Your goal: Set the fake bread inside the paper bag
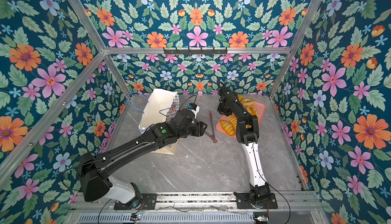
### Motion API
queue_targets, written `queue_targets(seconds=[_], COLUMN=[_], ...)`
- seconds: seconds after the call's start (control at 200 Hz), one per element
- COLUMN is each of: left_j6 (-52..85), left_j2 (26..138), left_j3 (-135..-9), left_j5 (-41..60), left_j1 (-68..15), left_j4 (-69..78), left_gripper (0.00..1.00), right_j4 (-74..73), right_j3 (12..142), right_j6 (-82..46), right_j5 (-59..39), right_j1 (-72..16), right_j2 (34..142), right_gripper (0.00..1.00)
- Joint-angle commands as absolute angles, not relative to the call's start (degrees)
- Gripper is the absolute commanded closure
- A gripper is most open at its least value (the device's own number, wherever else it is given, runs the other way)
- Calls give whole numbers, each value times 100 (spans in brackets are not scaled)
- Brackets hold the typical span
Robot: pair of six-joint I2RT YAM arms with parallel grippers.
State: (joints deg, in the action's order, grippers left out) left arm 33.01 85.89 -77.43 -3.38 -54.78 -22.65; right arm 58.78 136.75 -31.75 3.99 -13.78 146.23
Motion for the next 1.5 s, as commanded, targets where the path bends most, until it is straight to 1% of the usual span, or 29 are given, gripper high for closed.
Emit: queue_targets(seconds=[0.0, 0.115, 0.235, 0.345, 0.54, 0.74, 0.815, 1.035, 1.185, 1.495], left_j6=[3349, 3371, 3374, 3377, 3374, 3378, 3384, 3432, 3506, 3658], left_j2=[8621, 8674, 8783, 8871, 8868, 8876, 8883, 8821, 8734, 8662], left_j3=[-7743, -7752, -7845, -7891, -7897, -7849, -7849, -7766, -7617, -7372], left_j5=[-325, -327, -256, -219, -280, -302, -291, -270, -238, -191], left_j1=[-5476, -5475, -5476, -5476, -5474, -5475, -5475, -5474, -5476, -5476], left_j4=[-2158, -2140, -2126, -2127, -2184, -2155, -2142, -2061, -1948, -1751], left_gripper=[42, 42, 42, 43, 43, 43, 43, 44, 45, 46], right_j4=[5993, 5874, 5562, 5678, 5815, 5831, 5798, 5451, 5394, 4782], right_j3=[13788, 13584, 13194, 13408, 13734, 13658, 13476, 12521, 11933, 10066], right_j6=[-3221, -3252, -3252, -3235, -3252, -3235, -3204, -2999, -2870, -2619], right_j5=[305, 237, 259, 264, 194, 253, 315, 418, 435, 286], right_j1=[-1380, -1380, -1380, -1372, -1374, -1372, -1364, -1372, -1378, -1528], right_j2=[14733, 14559, 14298, 14474, 14809, 14795, 14665, 14037, 13659, 12512], right_gripper=[72, 74, 66, 65, 71, 85, 90, 100, 100, 100])
